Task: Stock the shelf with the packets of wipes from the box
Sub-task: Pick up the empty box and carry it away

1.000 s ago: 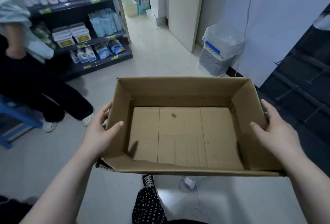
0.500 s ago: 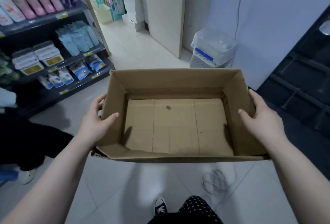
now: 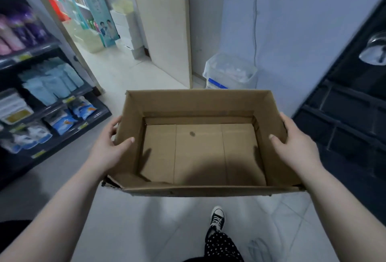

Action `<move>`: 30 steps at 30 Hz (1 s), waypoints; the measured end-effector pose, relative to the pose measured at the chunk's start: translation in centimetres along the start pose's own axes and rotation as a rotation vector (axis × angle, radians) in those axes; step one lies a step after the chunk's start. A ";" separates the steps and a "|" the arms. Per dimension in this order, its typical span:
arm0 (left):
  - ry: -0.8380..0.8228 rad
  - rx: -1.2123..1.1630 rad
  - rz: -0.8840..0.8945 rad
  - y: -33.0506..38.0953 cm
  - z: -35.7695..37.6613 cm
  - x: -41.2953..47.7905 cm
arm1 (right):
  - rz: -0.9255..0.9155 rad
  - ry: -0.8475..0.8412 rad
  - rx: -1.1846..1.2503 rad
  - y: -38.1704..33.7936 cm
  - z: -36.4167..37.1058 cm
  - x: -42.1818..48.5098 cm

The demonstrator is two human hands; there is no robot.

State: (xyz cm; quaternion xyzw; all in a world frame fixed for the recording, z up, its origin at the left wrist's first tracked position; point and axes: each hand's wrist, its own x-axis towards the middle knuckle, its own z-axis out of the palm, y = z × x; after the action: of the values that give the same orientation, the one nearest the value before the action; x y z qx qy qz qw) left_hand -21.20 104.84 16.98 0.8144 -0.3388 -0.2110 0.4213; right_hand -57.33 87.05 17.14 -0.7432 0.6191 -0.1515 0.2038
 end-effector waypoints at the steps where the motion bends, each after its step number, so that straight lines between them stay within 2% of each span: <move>1: -0.010 -0.002 -0.002 0.8 0.9 2.0 | 0.017 0.002 -0.001 0.2 -0.1 1.9; 14: -0.094 0.000 0.055 9.7 9.9 19.7 | 0.104 0.000 -0.018 1.2 -2.2 21.2; 25: -0.256 0.006 0.087 12.0 16.6 38.5 | 0.231 0.054 -0.053 -0.2 1.5 34.9; 30: -0.335 0.088 0.178 13.5 19.8 48.9 | 0.321 0.085 -0.056 -2.1 3.9 41.9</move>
State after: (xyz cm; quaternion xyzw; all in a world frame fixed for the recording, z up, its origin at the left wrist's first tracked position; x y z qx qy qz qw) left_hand -5.33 52.79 14.29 0.7524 -0.4836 -0.2906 0.3401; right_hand -45.79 46.71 13.63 -0.6329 0.7420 -0.1310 0.1780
